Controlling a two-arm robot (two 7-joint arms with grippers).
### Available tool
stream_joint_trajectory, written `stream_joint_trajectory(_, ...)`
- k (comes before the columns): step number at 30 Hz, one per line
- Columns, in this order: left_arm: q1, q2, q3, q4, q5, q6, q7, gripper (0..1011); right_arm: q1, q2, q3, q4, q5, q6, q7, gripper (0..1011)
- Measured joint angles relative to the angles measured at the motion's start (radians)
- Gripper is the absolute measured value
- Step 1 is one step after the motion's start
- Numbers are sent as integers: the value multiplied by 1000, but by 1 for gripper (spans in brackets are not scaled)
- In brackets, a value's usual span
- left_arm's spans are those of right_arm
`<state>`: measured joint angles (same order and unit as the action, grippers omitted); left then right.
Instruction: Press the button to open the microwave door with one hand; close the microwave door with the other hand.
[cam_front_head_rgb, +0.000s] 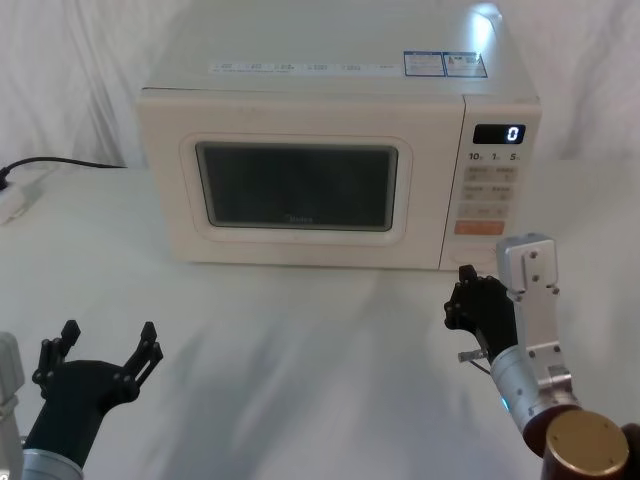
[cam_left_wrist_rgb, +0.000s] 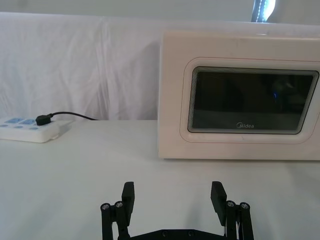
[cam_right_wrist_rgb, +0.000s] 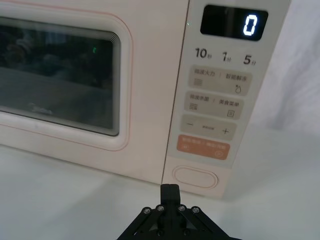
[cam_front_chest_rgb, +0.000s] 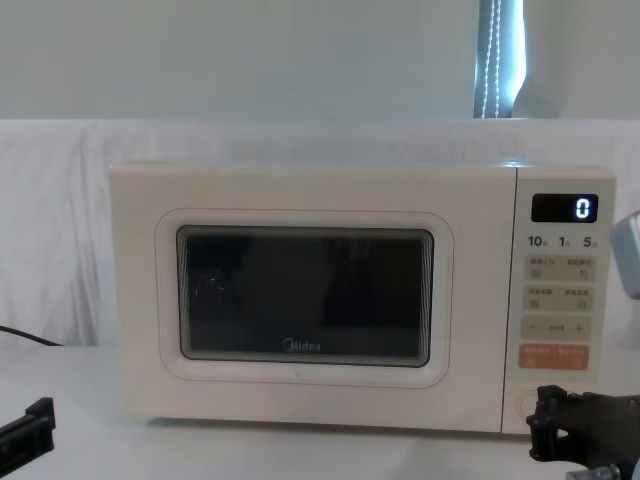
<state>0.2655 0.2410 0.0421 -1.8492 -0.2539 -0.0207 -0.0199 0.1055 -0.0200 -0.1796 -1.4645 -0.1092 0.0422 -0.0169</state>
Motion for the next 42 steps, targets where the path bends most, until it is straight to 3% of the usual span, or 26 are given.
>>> stream_joint_trajectory(18, 0, 0, 0, 0, 0, 0, 0, 1001, 79, -43, 44, 127, -18, 15, -8, 0)
stream_joint_trajectory(42, 0, 0, 0, 0, 0, 0, 0, 1001, 186, -62, 68, 265, -48, 10, -30, 0)
